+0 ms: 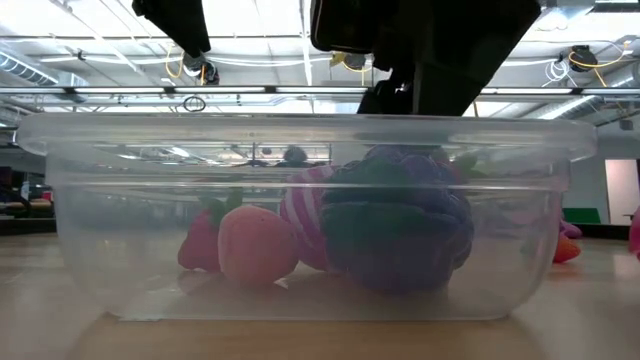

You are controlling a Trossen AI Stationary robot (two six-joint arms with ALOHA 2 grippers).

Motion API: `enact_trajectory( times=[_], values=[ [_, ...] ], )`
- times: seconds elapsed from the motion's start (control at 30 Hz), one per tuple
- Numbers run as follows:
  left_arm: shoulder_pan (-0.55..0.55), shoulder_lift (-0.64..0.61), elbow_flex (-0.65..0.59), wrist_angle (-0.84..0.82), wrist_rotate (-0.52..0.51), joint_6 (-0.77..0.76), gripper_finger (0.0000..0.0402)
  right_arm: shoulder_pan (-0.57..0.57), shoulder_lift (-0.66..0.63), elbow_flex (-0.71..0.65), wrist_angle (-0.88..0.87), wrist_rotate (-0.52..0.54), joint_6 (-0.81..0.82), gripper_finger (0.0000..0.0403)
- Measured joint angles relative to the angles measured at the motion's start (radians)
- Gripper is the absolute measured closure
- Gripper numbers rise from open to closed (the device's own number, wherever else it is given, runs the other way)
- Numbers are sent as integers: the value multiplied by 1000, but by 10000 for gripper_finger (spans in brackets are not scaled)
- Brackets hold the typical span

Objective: Pick and placing Produce into tupperware
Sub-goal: Put the strawberry into the transparent bin

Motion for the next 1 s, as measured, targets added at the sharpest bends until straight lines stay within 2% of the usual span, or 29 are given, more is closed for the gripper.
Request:
enact_trajectory(
  times=[0.3,0.57,0.8,1.0],
  values=[
    [0,0,0,0,0,0,195,-48,-99,17,-61,1,-33,205],
    [0,0,0,0,9,1,195,-35,-150,-20,-402,57,73,205],
    [0,0,0,0,9,2,195,-39,-149,-142,-403,55,152,204],
    [0,0,0,0,9,0,195,-62,-150,-226,-338,53,172,204]
  ],
)
